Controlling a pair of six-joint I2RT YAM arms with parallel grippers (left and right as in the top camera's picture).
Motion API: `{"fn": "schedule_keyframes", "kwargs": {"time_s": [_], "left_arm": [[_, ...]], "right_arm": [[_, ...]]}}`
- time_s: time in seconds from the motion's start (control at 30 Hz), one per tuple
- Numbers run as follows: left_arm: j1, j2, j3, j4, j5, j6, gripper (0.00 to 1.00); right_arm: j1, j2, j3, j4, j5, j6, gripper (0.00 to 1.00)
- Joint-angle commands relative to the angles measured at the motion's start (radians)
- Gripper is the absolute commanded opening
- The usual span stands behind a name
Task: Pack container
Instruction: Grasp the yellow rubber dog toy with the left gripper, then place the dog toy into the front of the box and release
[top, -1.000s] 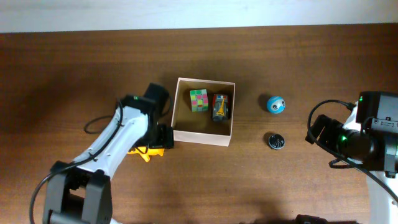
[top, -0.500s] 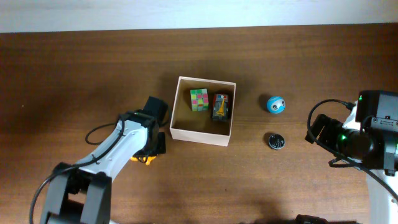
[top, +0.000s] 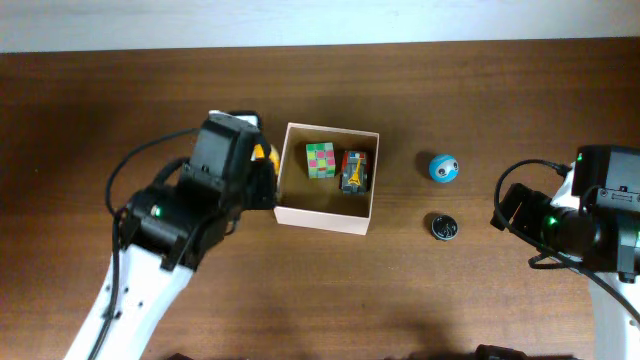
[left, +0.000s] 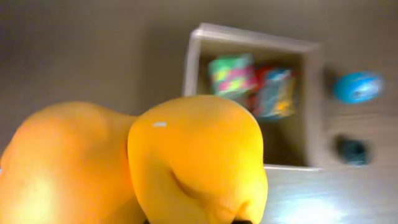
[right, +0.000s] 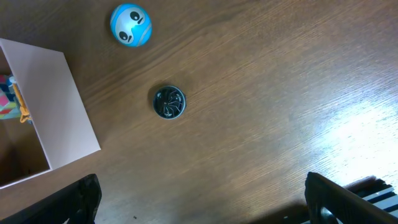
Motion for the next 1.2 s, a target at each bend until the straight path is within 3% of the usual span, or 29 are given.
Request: {"fn": "schedule_keyframes", "kwargs": {"time_s": [0.0,0.37,0.53,0.57,0.6,0.67,0.73,1.03,1.17], "left_arm": [[-0.054,0.055,-0.008,0.054,0.008,-0.002,0.06],[-0.159,0.422,-0.008,0.205,0.081,-0.005,0.1],[-0.159,0.5,-0.008,0.208,0.127,-0.018,0.16],[-0.159,0.501,-0.008,0.209,0.137,-0.018,0.22],[-0.159,0.501,-0.008,0.212,0.146,-0.018,0.36],[-0.159,0.495,0.003,0.214,0.18,-0.018,0.76],[-0.159,0.492,0.021,0.204,0.199,-0.019,0.94],[-0.159,0.484,0.189,0.032,0.179,-0.032,0.94],[-0.15,0.473,0.32,-0.121,0.05,-0.032,0.99]], "right_arm": [[-0.008,0.002,0.013,0.0,0.001,-0.002,0.99],[-0.008,0.002,0.013,-0.006,0.001,-0.002,0.99],[-0.008,0.002,0.013,-0.011,0.002,-0.002,0.99],[-0.008,0.002,0.013,-0.011,0.002,-0.002,0.99],[-0.008,0.002,0.013,-0.011,0.001,-0.002,0.99],[-0.008,0.002,0.013,-0.011,0.001,-0.002,0.99],[-0.008,0.002,0.013,-0.011,0.001,-0.002,0.99],[-0.008,0.002,0.013,-0.011,0.002,-0.002,0.99],[-0.008,0.002,0.013,-0.01,0.002,-0.002,0.99]]}}
